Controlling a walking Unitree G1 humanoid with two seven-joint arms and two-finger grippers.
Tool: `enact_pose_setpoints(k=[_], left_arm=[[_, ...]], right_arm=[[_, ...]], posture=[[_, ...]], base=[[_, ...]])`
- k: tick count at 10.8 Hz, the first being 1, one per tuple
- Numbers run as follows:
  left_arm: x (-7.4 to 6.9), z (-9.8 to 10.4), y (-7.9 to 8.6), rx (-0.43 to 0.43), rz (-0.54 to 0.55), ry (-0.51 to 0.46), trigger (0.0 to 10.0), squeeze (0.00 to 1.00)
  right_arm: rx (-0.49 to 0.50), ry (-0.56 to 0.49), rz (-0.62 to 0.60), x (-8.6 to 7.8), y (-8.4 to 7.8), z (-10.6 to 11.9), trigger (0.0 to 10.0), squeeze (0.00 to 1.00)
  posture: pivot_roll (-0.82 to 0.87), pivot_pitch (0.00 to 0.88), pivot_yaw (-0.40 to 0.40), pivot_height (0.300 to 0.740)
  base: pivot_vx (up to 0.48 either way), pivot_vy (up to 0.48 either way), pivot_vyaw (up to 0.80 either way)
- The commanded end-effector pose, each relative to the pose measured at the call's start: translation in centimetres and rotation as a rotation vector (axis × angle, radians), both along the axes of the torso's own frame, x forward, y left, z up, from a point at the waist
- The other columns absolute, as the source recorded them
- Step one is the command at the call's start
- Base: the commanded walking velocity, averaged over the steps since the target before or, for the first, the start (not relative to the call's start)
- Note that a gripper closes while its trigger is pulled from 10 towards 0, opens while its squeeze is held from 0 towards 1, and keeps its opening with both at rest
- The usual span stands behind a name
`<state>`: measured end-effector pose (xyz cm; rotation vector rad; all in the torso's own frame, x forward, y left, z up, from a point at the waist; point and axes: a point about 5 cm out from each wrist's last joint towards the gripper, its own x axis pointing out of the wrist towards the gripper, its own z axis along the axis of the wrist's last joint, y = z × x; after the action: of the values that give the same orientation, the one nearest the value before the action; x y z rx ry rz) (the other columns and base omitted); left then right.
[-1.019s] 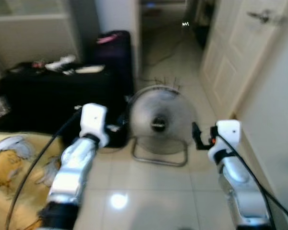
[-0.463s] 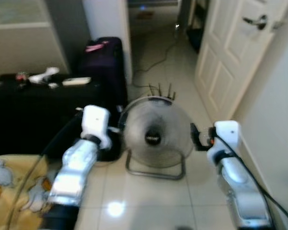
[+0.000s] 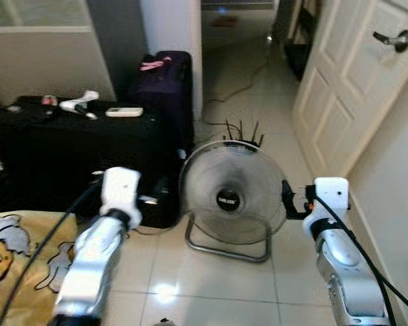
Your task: Clean up the room
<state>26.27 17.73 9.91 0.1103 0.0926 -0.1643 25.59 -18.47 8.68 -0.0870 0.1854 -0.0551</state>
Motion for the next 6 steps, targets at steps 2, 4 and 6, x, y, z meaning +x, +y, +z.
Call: enact_pose_setpoints(k=[2, 4, 6], left_arm=[[-0.41, 0.48, 0.61, -0.006, 0.033, -0.029, 10.0, 0.15], [-0.67, 0.37, 0.68, -0.003, 0.038, -0.028, 10.0, 0.15], [-0.67, 0.37, 0.68, -0.003, 0.038, -0.028, 10.0, 0.15]], right_arm=[[-0.012, -0.015, -0.001, -0.11, -0.46, 0.14, 10.0, 0.0], [-0.015, -0.011, 0.008, -0.18, -0.69, -0.08, 10.0, 0.0], [-0.015, -0.011, 0.008, -0.18, -0.69, -0.08, 10.0, 0.0]], posture=[[-0.06, 0.0, 0.04, 0.74], [-0.05, 0.0, 0.036, 0.74], [-0.05, 0.0, 0.036, 0.74]], base=[[0.0, 0.0, 0.0], [0.0, 0.0, 0.0], [0.0, 0.0, 0.0]])
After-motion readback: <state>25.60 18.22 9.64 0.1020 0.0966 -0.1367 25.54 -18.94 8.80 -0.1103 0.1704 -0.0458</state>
